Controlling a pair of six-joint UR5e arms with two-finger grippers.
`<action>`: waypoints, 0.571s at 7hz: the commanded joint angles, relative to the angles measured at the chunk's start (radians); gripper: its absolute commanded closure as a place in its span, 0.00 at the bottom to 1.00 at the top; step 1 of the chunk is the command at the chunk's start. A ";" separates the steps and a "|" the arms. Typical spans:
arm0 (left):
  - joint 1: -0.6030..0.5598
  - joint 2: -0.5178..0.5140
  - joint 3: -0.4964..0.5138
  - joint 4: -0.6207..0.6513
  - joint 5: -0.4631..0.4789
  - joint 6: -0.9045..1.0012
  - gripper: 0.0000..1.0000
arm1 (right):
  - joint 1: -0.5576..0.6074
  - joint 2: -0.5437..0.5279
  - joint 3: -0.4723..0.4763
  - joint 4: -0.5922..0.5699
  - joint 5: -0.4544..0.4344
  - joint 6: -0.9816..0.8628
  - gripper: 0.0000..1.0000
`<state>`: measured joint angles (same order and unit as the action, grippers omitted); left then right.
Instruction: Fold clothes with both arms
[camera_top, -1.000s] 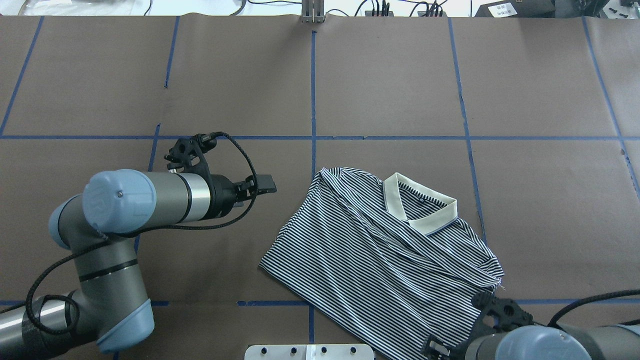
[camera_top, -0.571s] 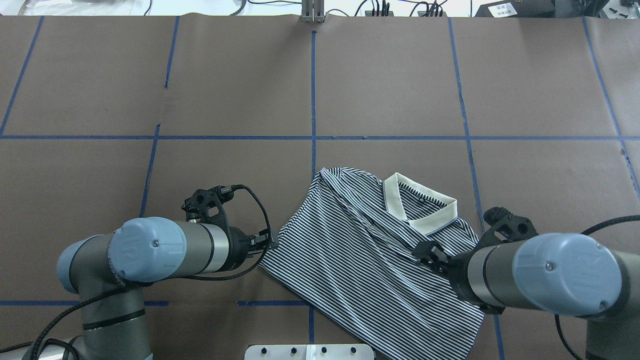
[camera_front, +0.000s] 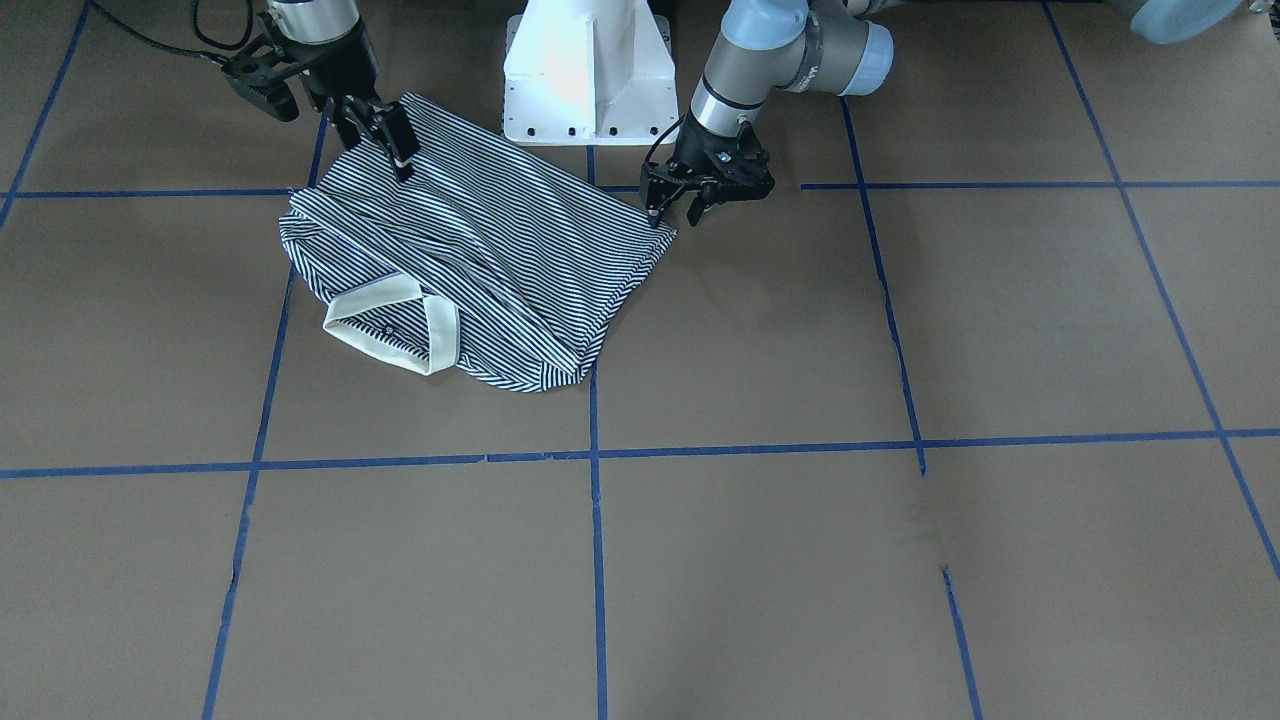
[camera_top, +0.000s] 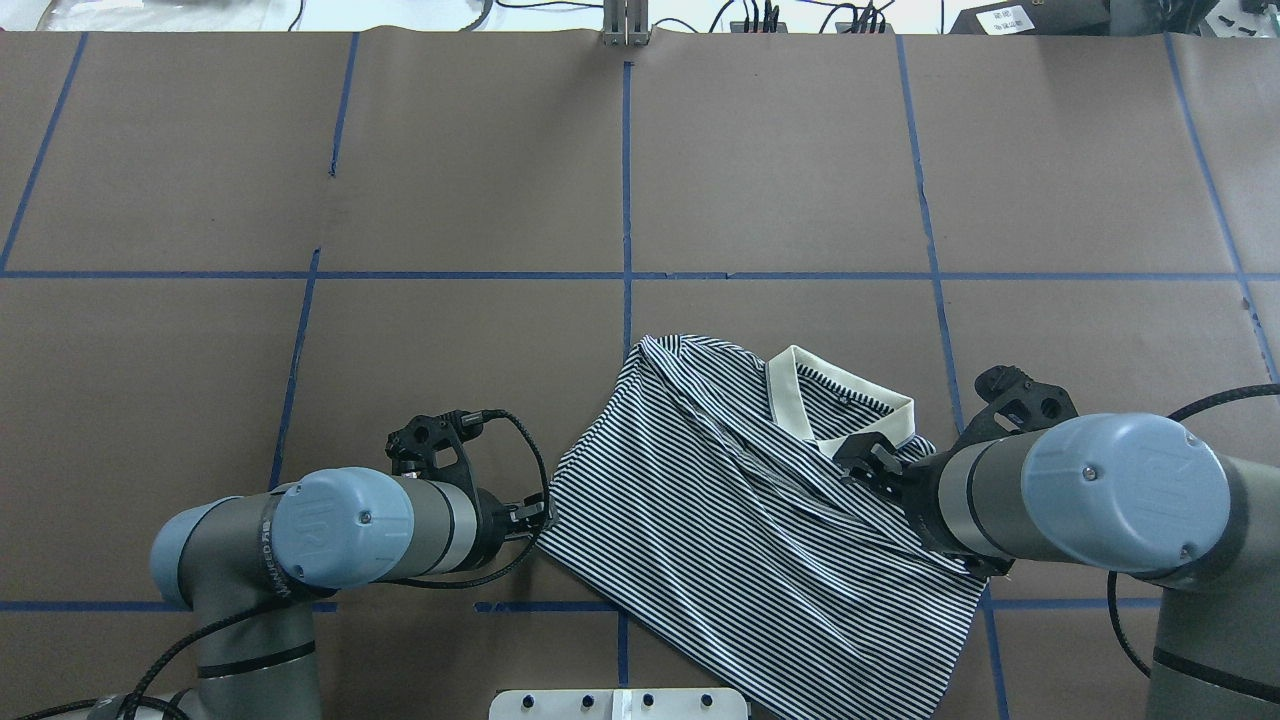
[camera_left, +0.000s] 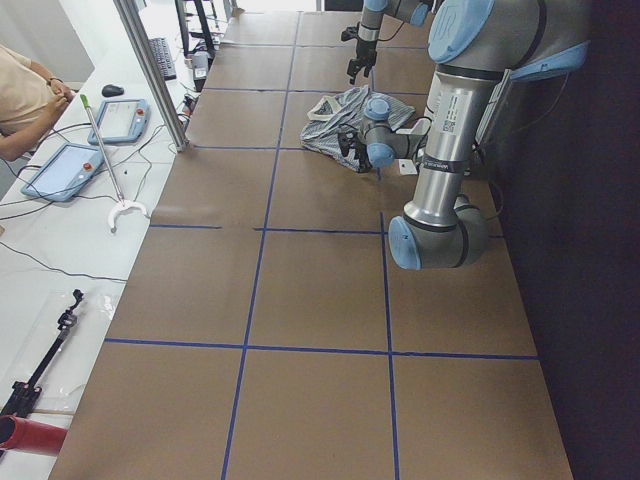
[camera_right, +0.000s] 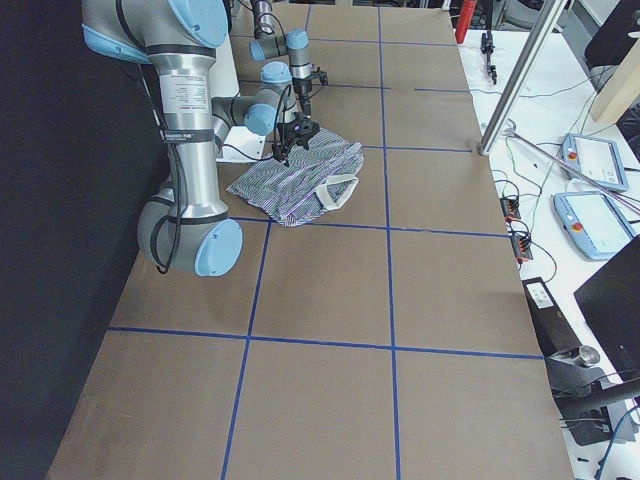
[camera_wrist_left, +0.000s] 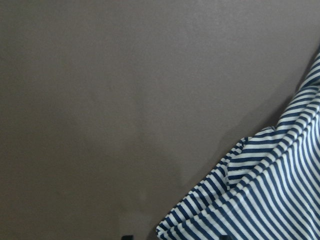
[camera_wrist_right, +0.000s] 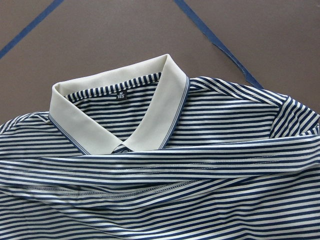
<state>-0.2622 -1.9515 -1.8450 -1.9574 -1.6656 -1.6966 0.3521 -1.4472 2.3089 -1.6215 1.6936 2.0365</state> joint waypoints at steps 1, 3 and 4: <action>0.003 -0.023 0.022 0.011 0.001 0.000 0.44 | 0.004 -0.002 -0.003 0.000 -0.002 -0.001 0.00; 0.003 -0.029 0.033 0.012 0.001 0.002 0.67 | 0.004 -0.002 -0.005 0.000 0.000 -0.001 0.00; 0.003 -0.030 0.032 0.012 0.003 0.002 0.92 | 0.004 -0.002 -0.006 -0.001 0.000 -0.001 0.00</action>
<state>-0.2593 -1.9798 -1.8149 -1.9457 -1.6640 -1.6956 0.3553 -1.4495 2.3039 -1.6218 1.6930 2.0356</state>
